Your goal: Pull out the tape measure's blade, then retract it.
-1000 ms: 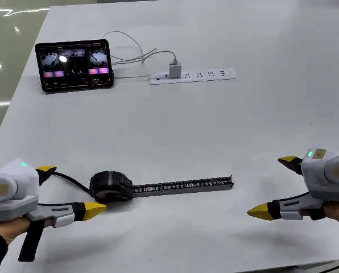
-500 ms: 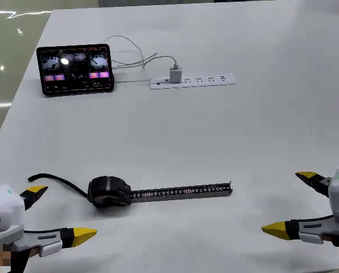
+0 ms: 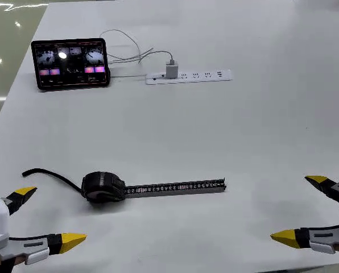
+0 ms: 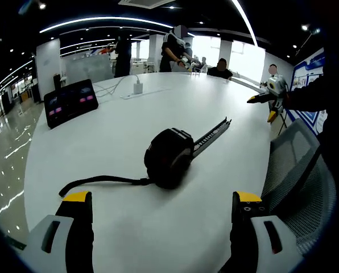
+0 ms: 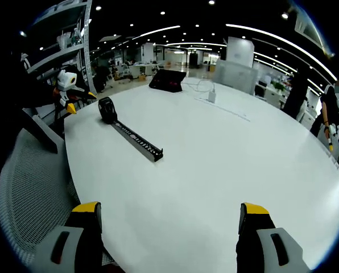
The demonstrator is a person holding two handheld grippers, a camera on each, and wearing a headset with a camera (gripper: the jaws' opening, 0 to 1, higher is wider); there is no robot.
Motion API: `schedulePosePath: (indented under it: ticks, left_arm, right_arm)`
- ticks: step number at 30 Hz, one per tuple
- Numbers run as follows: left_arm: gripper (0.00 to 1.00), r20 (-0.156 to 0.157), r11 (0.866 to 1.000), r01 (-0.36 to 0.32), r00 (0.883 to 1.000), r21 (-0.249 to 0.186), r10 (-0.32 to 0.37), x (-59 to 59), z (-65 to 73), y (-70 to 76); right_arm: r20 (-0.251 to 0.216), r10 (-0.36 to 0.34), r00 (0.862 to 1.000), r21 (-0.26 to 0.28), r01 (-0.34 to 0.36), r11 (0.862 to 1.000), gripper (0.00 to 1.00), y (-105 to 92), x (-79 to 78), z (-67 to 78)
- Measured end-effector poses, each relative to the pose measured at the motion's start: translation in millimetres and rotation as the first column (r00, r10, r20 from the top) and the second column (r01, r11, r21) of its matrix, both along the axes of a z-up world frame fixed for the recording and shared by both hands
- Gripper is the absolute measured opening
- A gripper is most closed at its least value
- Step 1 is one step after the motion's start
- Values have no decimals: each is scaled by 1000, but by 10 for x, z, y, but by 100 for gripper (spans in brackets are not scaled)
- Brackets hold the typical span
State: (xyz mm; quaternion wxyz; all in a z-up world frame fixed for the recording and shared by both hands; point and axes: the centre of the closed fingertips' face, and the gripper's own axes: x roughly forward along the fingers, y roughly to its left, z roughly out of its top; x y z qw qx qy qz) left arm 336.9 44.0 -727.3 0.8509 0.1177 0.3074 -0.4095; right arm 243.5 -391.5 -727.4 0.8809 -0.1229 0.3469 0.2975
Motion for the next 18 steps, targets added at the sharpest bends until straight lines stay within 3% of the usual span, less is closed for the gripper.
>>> schedulePosePath:
  ticks: [6,12,18]
  left_arm:
    - [99,12,1000,-4,1000,6,4,27,48,5]
    - [99,4,1000,-3,1000,13,3,29,48,36]
    - [99,2,1000,-6,1000,10,6,-2,51,39]
  right_arm:
    - [2,4,1000,-6,-4,1000,99,-10,-60,-28]
    - [23,-12,1000,24,12,1000,99,-8,-88,-9]
    - [19,-19,1000,18,19,1000,99,-52,-109,-1]
